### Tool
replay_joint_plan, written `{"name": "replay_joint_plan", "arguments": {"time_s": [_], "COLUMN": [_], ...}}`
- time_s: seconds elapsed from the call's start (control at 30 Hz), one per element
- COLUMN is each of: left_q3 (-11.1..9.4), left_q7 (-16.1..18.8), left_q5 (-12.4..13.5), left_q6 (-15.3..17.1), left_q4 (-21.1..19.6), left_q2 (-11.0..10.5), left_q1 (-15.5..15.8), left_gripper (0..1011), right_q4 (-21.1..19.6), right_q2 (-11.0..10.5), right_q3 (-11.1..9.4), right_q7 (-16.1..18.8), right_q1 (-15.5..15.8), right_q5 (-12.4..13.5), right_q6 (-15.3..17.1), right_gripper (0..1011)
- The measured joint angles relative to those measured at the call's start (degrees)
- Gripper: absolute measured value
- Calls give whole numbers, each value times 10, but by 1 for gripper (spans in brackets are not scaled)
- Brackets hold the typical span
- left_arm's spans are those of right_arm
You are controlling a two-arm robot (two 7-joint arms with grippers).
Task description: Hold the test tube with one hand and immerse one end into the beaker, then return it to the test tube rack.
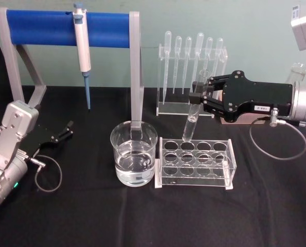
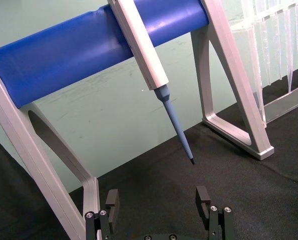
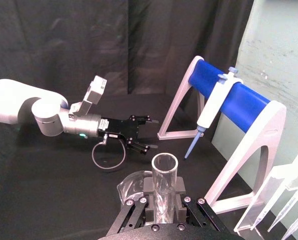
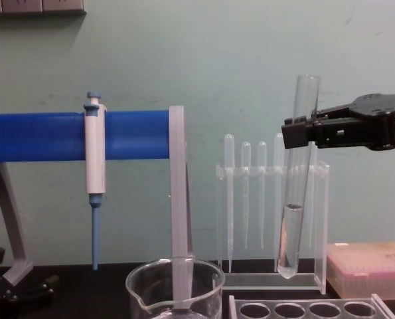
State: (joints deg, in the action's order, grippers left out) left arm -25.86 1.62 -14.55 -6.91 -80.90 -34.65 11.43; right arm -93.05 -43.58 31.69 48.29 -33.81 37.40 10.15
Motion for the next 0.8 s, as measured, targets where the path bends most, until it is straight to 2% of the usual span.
{"name": "replay_joint_plan", "arguments": {"time_s": [0.8], "left_q3": [0], "left_q7": [0], "left_q5": [0], "left_q6": [0], "left_q4": [0], "left_q2": [0], "left_q1": [0], "left_gripper": [1000], "right_q4": [0], "right_q2": [0], "right_q3": [0], "right_q7": [0], "right_q1": [0], "right_q5": [0], "right_q6": [0], "right_gripper": [236]}}
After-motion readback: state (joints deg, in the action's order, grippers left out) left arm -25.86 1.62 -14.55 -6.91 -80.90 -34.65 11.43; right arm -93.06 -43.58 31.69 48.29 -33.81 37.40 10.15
